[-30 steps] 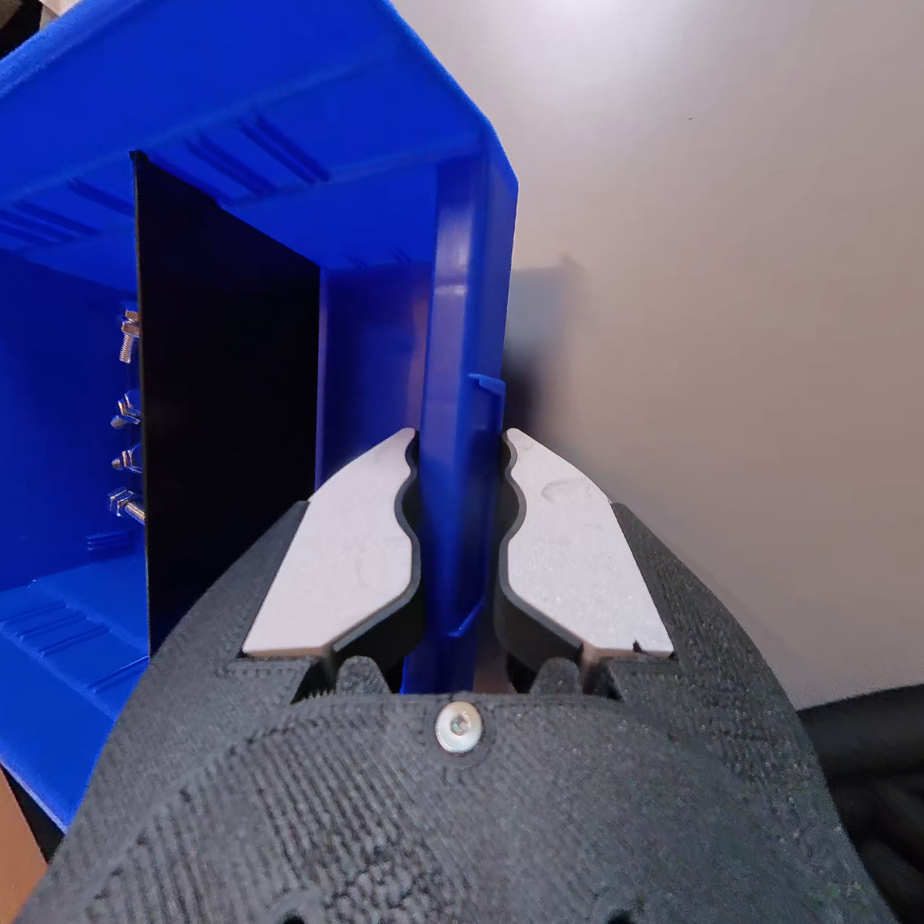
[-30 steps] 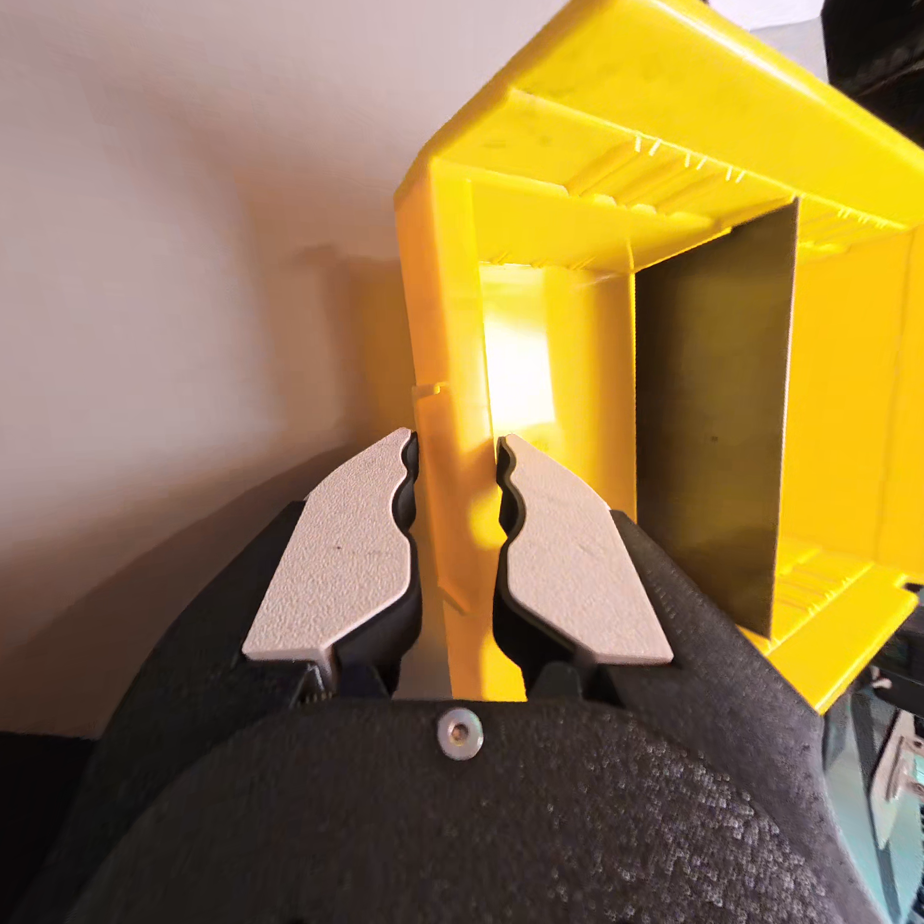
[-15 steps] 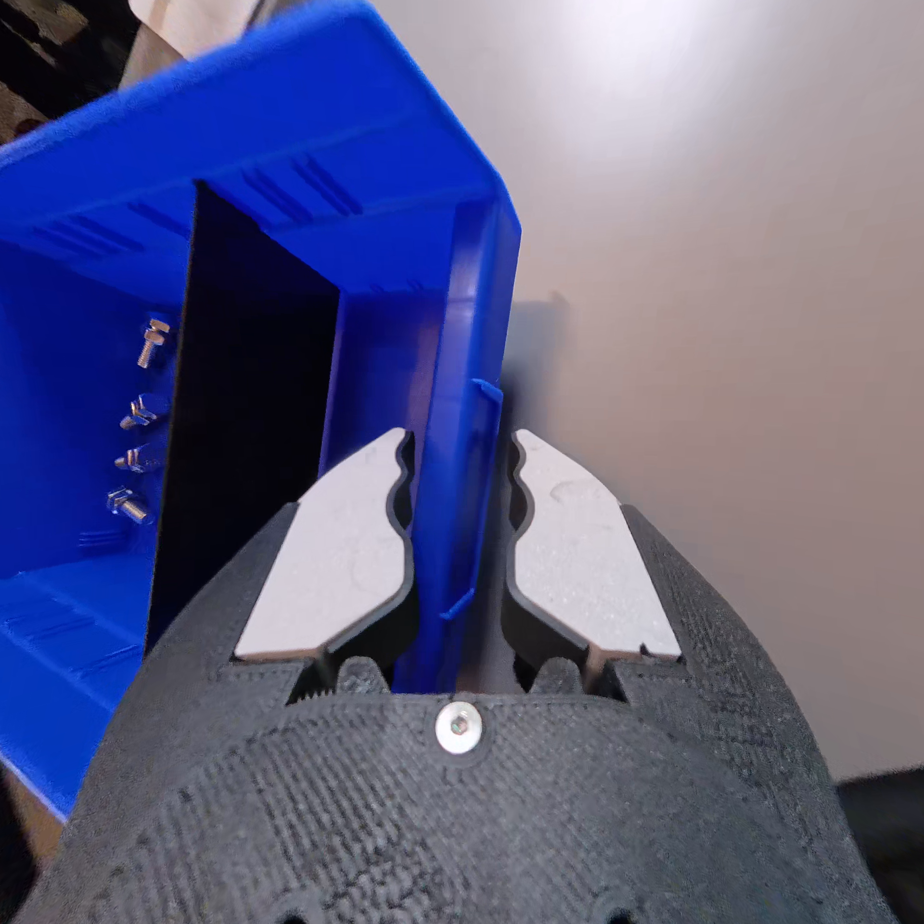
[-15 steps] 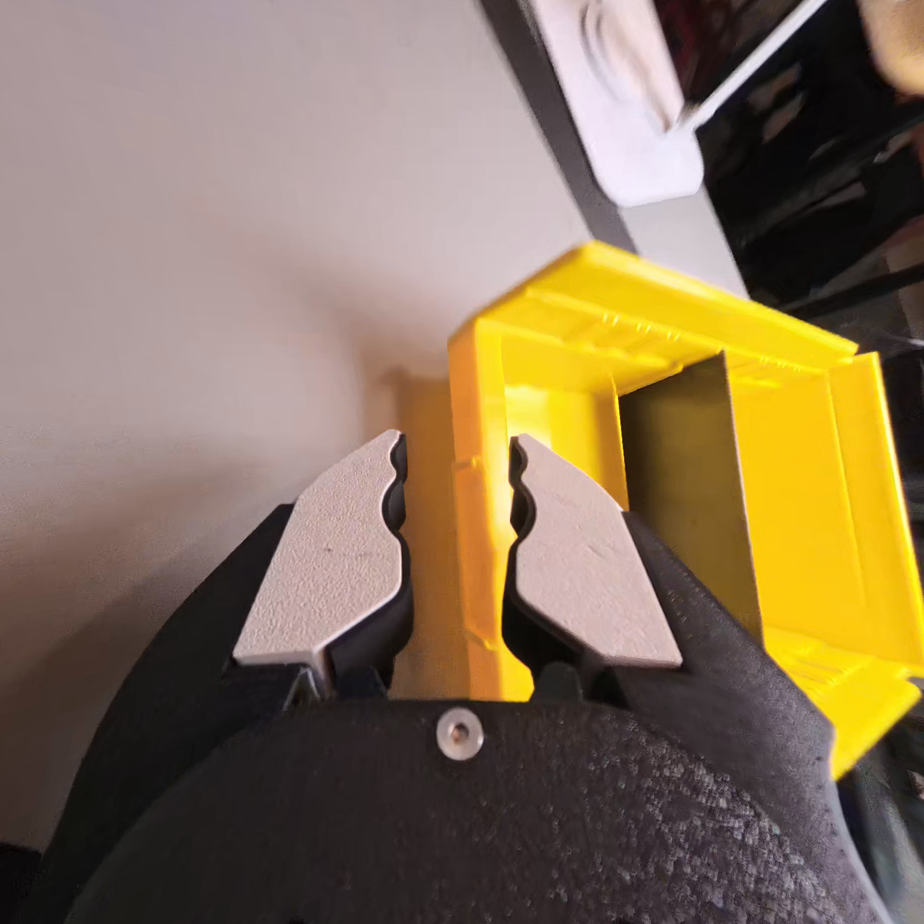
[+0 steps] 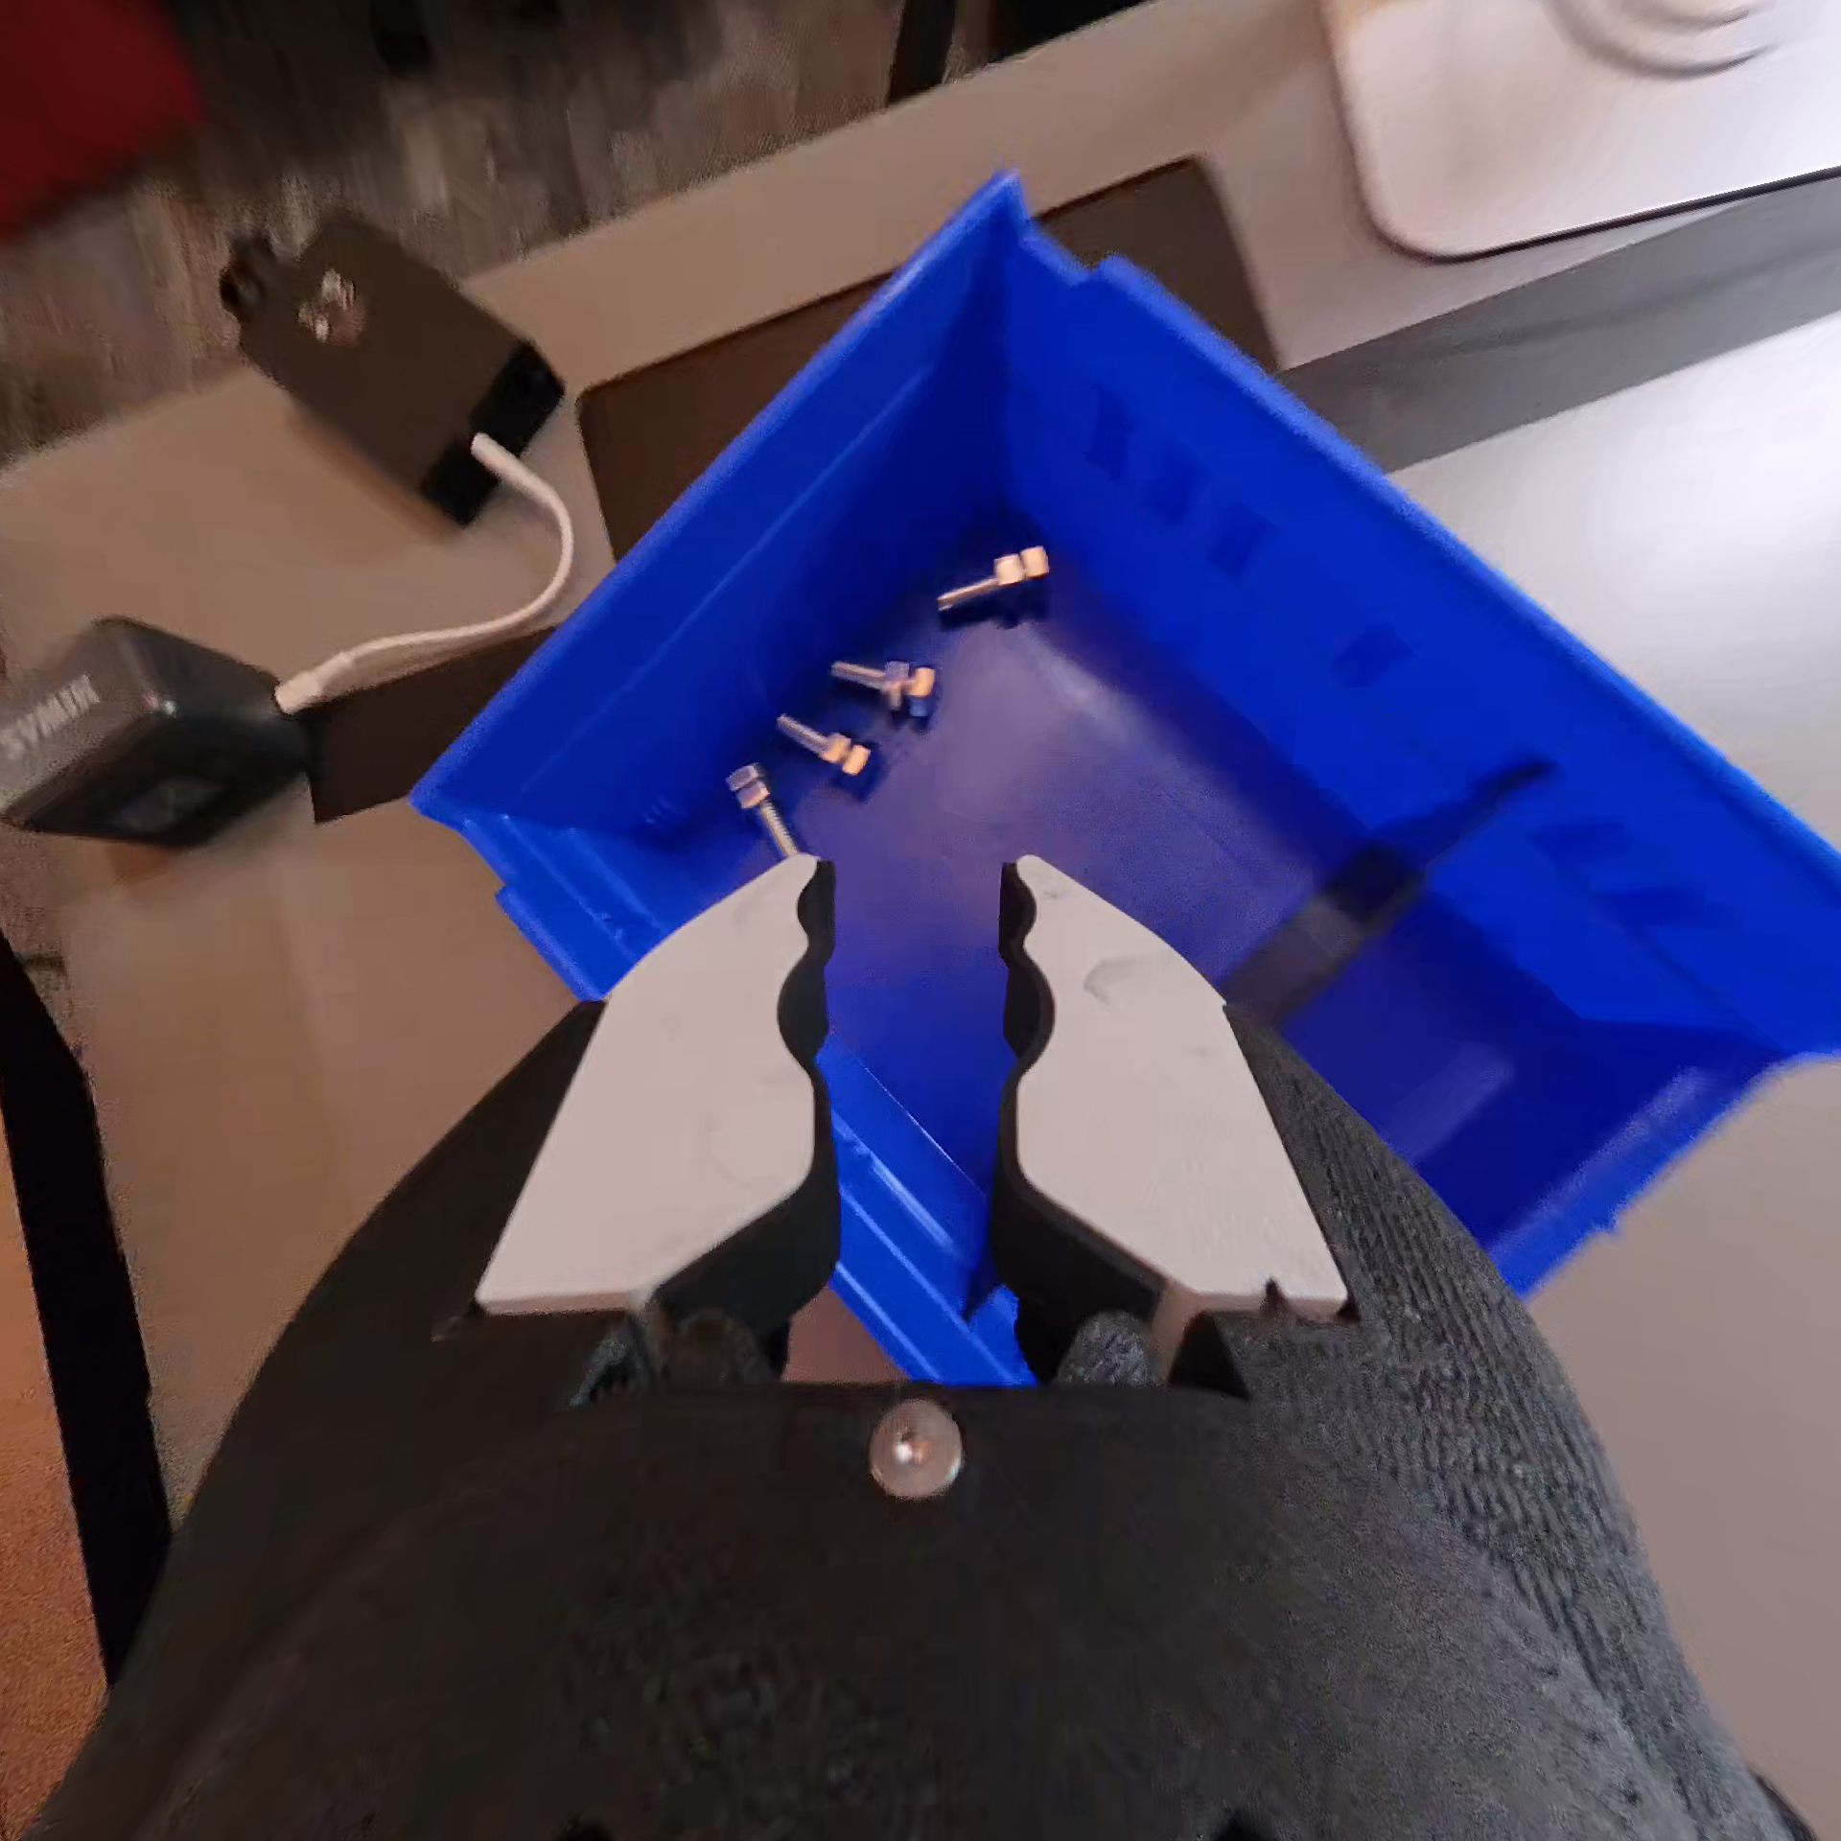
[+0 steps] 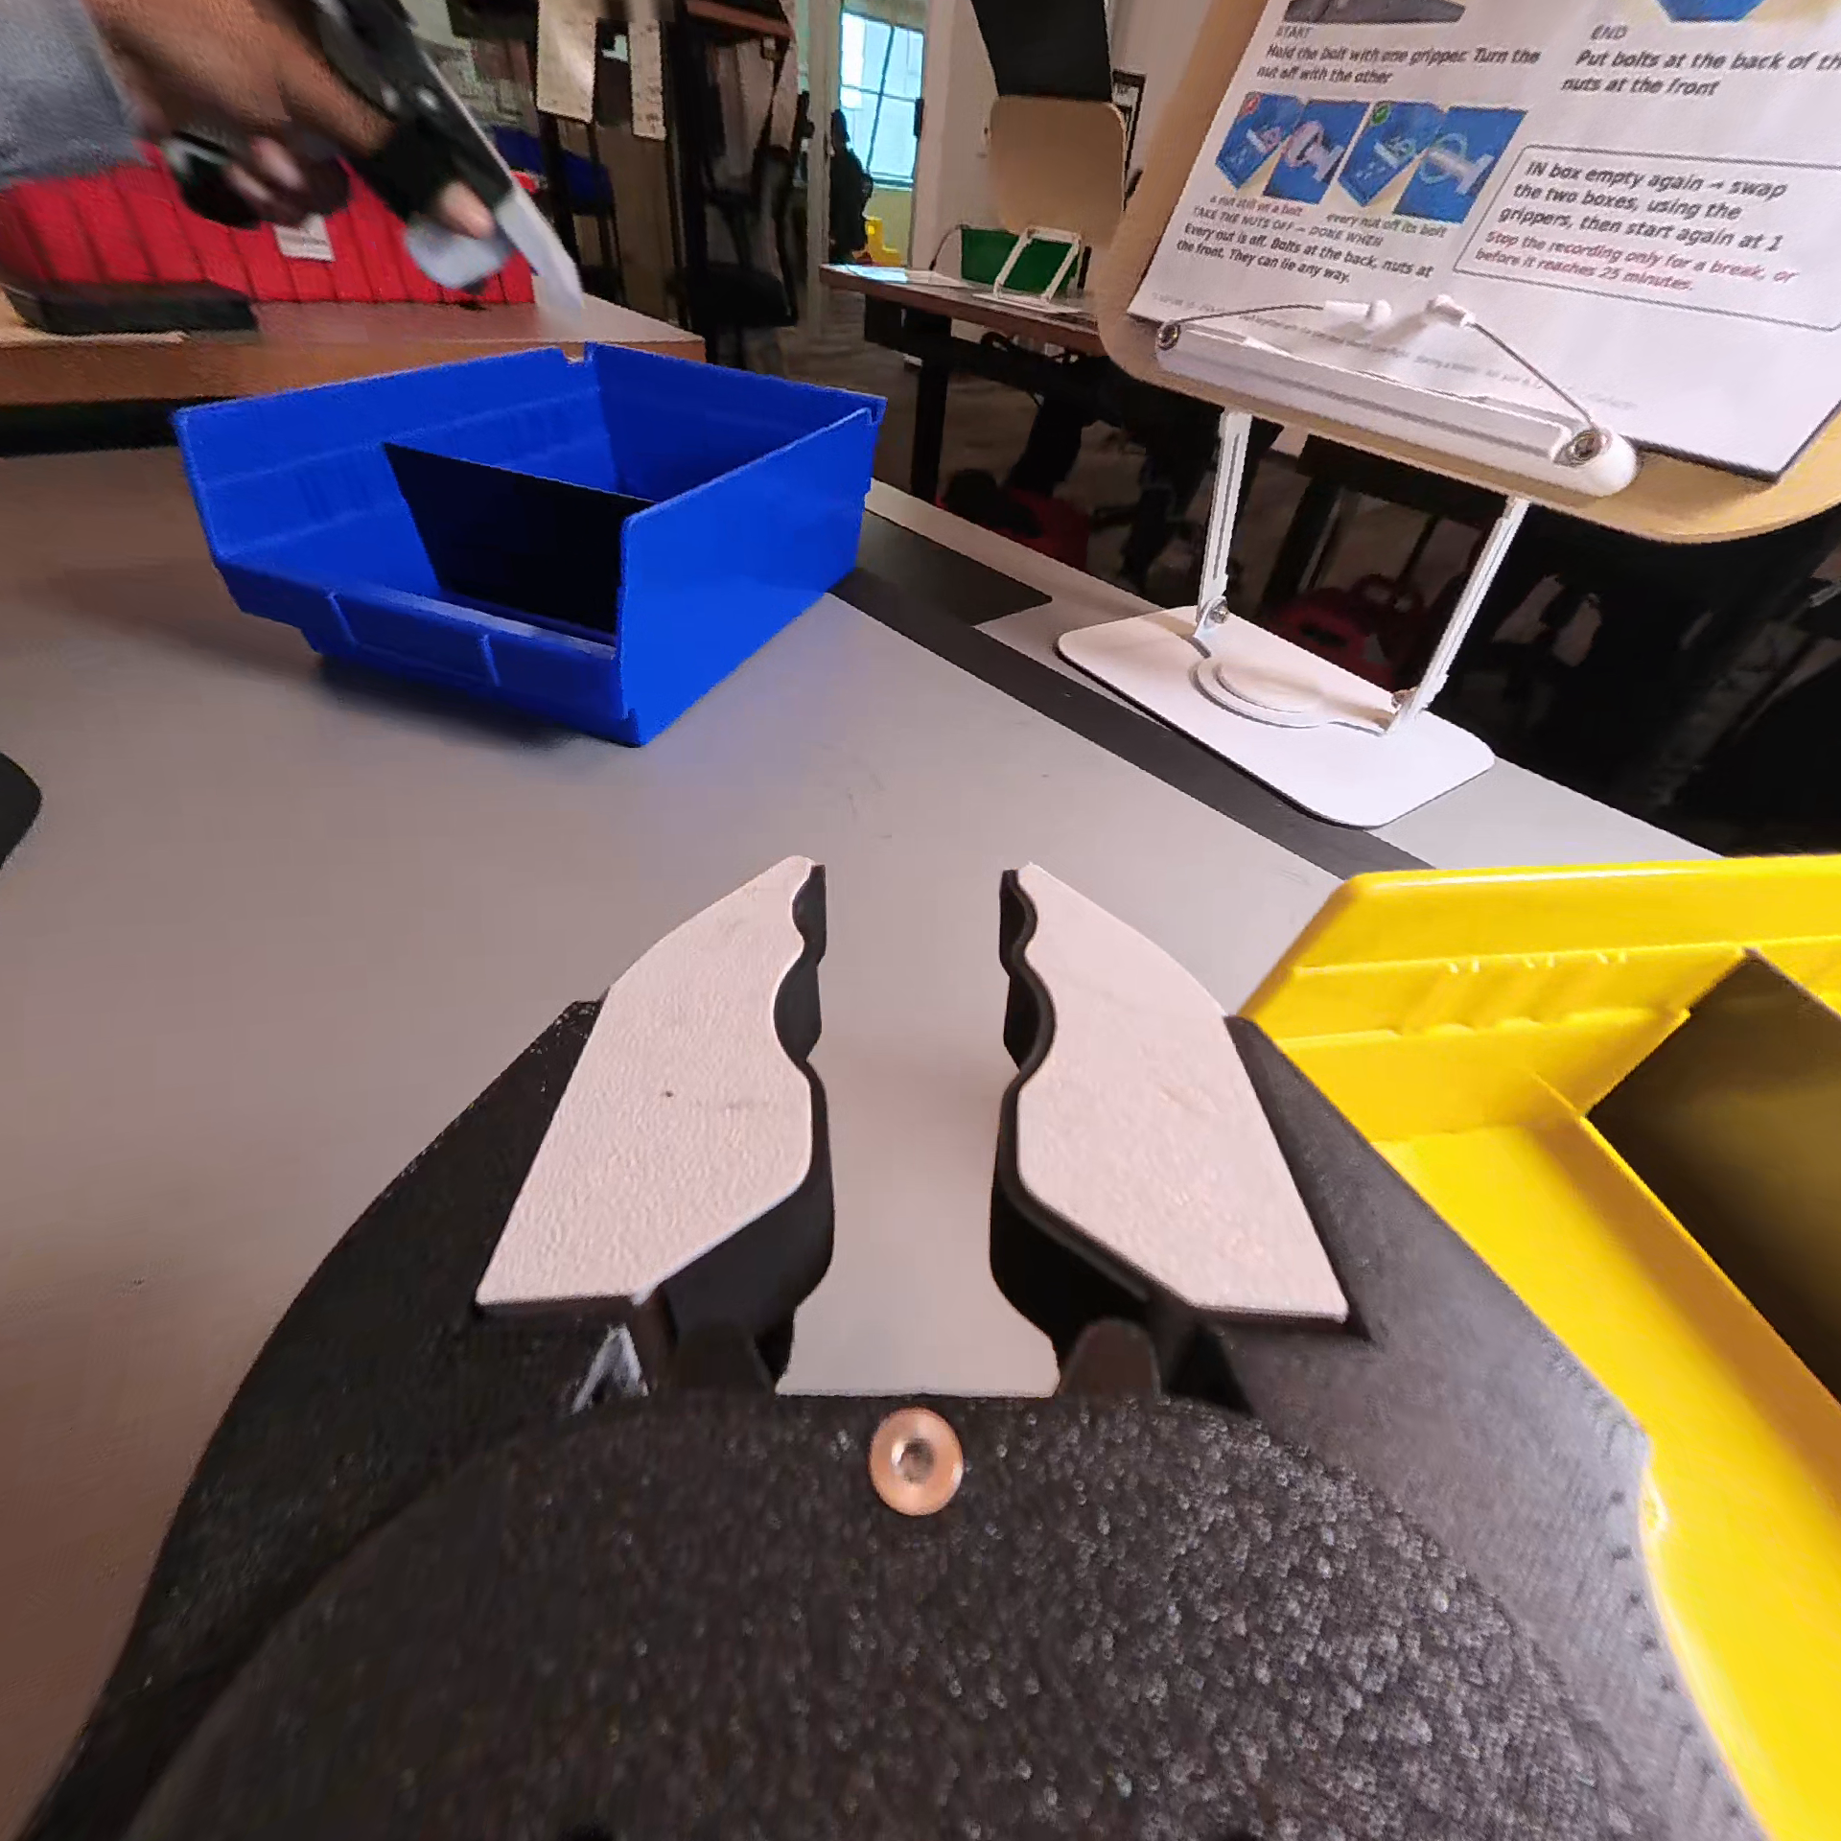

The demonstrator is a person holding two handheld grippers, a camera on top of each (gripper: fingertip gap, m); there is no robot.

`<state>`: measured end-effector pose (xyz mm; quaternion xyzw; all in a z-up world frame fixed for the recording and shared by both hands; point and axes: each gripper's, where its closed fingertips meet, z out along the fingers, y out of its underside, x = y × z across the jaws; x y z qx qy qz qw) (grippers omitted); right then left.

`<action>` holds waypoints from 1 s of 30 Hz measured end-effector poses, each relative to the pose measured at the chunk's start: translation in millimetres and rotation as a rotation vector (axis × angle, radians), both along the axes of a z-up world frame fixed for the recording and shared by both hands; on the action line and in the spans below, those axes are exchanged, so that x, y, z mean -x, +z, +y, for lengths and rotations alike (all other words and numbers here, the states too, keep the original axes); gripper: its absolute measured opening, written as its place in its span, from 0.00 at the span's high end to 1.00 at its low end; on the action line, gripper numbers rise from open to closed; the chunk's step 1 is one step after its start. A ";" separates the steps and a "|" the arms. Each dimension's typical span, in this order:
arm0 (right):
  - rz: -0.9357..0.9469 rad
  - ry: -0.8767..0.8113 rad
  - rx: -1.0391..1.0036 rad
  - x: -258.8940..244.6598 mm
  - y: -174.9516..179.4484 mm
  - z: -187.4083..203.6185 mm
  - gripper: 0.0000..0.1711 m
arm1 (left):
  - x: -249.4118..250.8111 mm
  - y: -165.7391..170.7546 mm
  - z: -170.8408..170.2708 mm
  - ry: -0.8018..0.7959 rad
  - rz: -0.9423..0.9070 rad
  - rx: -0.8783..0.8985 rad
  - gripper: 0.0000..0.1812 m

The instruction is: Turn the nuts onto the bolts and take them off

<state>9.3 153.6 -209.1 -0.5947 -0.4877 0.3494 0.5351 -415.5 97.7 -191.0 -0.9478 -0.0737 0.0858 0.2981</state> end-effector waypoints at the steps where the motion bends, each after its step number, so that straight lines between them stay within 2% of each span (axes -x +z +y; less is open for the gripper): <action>1: 0.007 0.001 0.000 -0.8 -0.5 -1.1 0.81 | 9.9 -11.3 7.0 0.040 0.000 0.042 0.82; 7: 0.041 0.020 0.052 -5.7 -6.0 -5.3 0.84 | 52.3 -75.6 21.3 0.250 0.050 0.307 0.87; 14: 0.046 0.082 0.071 -3.5 -7.6 -13.7 0.85 | 72.0 -108.2 17.9 0.340 0.046 0.457 0.85; 18: 0.050 0.109 0.095 -3.2 -9.1 -16.6 0.86 | 72.2 -117.3 18.2 0.344 0.003 0.507 0.84; 21: 0.059 0.115 0.107 -4.5 -7.7 -16.2 0.87 | 67.6 -128.1 17.6 0.338 -0.056 0.544 0.86; 24: 0.067 0.114 0.115 -6.6 -6.5 -14.2 0.88 | 72.7 -129.4 19.5 0.345 -0.037 0.527 0.89; 30: 0.070 0.107 0.116 -7.9 -7.0 -12.4 0.89 | 60.0 -124.0 23.3 0.183 0.008 0.519 0.94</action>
